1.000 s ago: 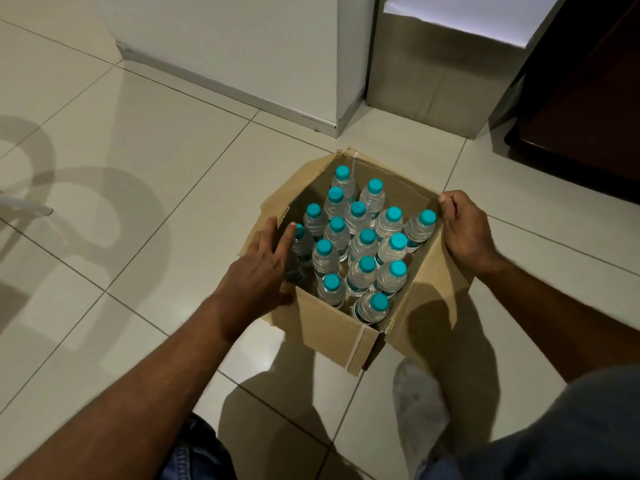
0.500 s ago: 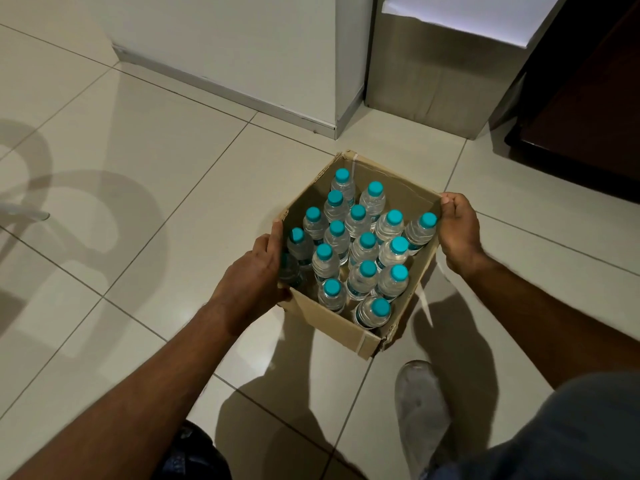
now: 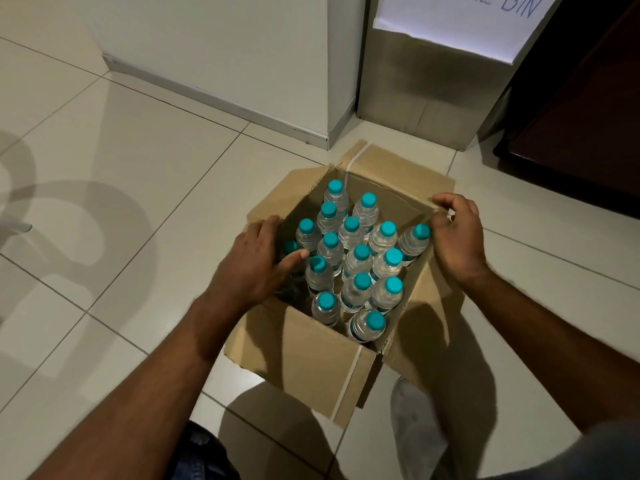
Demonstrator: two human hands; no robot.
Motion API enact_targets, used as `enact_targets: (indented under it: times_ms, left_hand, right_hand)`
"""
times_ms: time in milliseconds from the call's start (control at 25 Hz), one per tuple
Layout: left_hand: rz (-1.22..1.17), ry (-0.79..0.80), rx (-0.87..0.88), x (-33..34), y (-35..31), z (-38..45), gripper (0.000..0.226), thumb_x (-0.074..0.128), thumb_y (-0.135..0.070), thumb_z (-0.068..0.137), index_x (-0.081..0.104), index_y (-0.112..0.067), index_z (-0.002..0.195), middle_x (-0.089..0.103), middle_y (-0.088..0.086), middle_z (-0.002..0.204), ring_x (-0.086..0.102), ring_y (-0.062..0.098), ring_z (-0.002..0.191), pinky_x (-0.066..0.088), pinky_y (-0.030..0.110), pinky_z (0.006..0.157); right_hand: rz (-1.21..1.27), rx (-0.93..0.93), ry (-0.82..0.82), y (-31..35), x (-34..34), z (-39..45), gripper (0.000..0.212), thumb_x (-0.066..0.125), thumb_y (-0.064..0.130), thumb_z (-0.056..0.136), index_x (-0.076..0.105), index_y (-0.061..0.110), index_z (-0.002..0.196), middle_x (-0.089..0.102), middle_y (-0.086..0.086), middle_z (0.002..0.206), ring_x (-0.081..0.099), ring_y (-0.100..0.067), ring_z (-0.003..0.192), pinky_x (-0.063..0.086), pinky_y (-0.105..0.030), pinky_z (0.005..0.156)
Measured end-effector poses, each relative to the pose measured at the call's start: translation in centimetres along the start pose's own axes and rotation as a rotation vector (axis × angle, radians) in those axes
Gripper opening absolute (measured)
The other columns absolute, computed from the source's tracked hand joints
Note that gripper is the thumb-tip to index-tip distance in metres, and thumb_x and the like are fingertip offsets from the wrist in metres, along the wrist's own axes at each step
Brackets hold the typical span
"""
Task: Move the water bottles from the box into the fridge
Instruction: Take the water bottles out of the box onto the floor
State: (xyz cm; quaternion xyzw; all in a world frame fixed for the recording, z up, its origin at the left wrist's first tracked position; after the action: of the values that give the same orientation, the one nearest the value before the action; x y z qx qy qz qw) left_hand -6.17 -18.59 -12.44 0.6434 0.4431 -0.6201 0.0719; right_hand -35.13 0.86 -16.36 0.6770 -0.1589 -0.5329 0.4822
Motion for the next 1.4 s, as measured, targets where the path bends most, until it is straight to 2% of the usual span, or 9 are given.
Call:
enact_targets:
  times_ms: [80, 200, 400, 600, 840, 1000, 1080, 1200, 1400]
  left_hand:
    - [0.066, -0.15, 0.01, -0.6, -1.4, 1.3, 0.078, 0.051, -0.061, 0.093, 0.025, -0.021, 0.154, 0.034, 0.008, 0.156, 0.039, 0.026, 0.136, 0.046, 0.042, 0.105]
    - [0.072, -0.289, 0.068, -0.2, -4.2, 3.6, 0.066, 0.056, -0.05, 0.094, 0.035, -0.022, 0.15, 0.041, 0.007, 0.151, 0.042, 0.025, 0.132, 0.045, 0.043, 0.105]
    - [0.177, -0.292, 0.117, 1.5, -7.2, 8.6, 0.054, 0.053, -0.046, 0.096, 0.043, -0.022, 0.144, 0.052, 0.005, 0.139, 0.049, 0.022, 0.12, 0.045, 0.042, 0.1]
    - [0.263, -0.263, 0.082, 2.5, -8.4, 13.0, 0.04, 0.05, -0.042, 0.099, 0.051, -0.018, 0.131, 0.058, 0.007, 0.121, 0.051, 0.023, 0.107, 0.045, 0.04, 0.094]
    - [0.453, -0.193, 0.067, 3.8, -9.5, 14.2, 0.032, 0.068, -0.029, 0.09, 0.055, -0.012, 0.114, 0.062, 0.009, 0.11, 0.059, 0.024, 0.099, 0.045, 0.041, 0.094]
    - [0.501, -0.184, 0.054, 3.9, -9.2, 14.7, 0.019, 0.065, -0.026, 0.092, 0.058, -0.016, 0.107, 0.059, 0.002, 0.092, 0.051, 0.017, 0.081, 0.044, 0.039, 0.092]
    - [0.469, -0.214, 0.054, 3.9, -9.0, 14.4, 0.022, 0.062, -0.029, 0.094, 0.057, -0.018, 0.112, 0.061, 0.001, 0.095, 0.056, 0.018, 0.086, 0.042, 0.039, 0.095]
    - [0.422, -0.244, 0.065, 4.4, -9.0, 14.0, 0.027, 0.058, -0.036, 0.096, 0.055, -0.022, 0.12, 0.065, 0.001, 0.108, 0.059, 0.021, 0.1, 0.039, 0.041, 0.1]
    - [0.3, -0.304, 0.02, 4.4, -9.6, 14.1, 0.028, 0.053, -0.039, 0.097, 0.059, -0.026, 0.122, 0.067, -0.001, 0.109, 0.058, 0.022, 0.1, 0.032, 0.041, 0.095]
  right_hand:
    - [-0.124, -0.124, 0.008, 2.1, -0.1, -0.5, 0.029, 0.053, 0.017, 0.1, 0.059, 0.024, 0.126, 0.052, 0.005, 0.13, 0.044, -0.008, 0.122, 0.037, -0.01, 0.091]
    - [-0.251, -0.289, 0.07, 4.9, 1.0, -0.9, 0.03, 0.057, 0.019, 0.098, 0.059, 0.022, 0.128, 0.053, 0.004, 0.131, 0.041, -0.012, 0.126, 0.04, -0.024, 0.1]
    - [-0.215, -0.322, 0.28, 7.1, 5.1, -0.8, 0.041, 0.059, 0.029, 0.098, 0.052, 0.027, 0.138, 0.052, 0.007, 0.135, 0.044, -0.009, 0.124, 0.044, -0.03, 0.1]
    - [-0.237, -0.308, 0.368, 6.4, 8.4, 0.4, 0.045, 0.06, 0.031, 0.098, 0.05, 0.024, 0.141, 0.055, 0.003, 0.133, 0.049, -0.015, 0.121, 0.049, -0.04, 0.103]
    - [-0.263, -0.336, 0.344, 5.4, 9.7, 0.7, 0.039, 0.062, 0.032, 0.097, 0.053, 0.026, 0.134, 0.054, 0.005, 0.12, 0.051, -0.01, 0.106, 0.05, -0.029, 0.086]
    - [-0.283, -0.367, 0.301, 5.2, 10.0, 1.0, 0.028, 0.066, 0.031, 0.093, 0.061, 0.029, 0.12, 0.055, 0.011, 0.108, 0.048, -0.003, 0.095, 0.034, -0.012, 0.072]
    - [-0.25, -0.356, 0.276, 5.0, 9.7, 0.9, 0.028, 0.065, 0.032, 0.093, 0.061, 0.03, 0.12, 0.059, 0.013, 0.109, 0.047, 0.0, 0.095, 0.03, -0.008, 0.072]
    - [-0.147, -0.319, 0.258, 4.9, 9.2, 0.5, 0.032, 0.065, 0.034, 0.093, 0.057, 0.034, 0.125, 0.058, 0.021, 0.11, 0.048, 0.006, 0.094, 0.035, -0.006, 0.073]
    - [0.018, -0.264, 0.217, 4.9, 7.3, 0.4, 0.038, 0.065, 0.03, 0.095, 0.057, 0.024, 0.132, 0.063, 0.01, 0.12, 0.058, -0.002, 0.105, 0.053, -0.019, 0.089]
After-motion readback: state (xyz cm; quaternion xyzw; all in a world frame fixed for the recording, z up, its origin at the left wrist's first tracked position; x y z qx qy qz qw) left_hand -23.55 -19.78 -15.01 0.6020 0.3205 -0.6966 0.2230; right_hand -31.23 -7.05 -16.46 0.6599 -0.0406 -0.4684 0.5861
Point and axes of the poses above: each hand's wrist, its own z-axis towards the middle knuckle, its own x-axis out of the palm, y = z × x, the point moved 9 cm from there along z, towards the middle knuckle
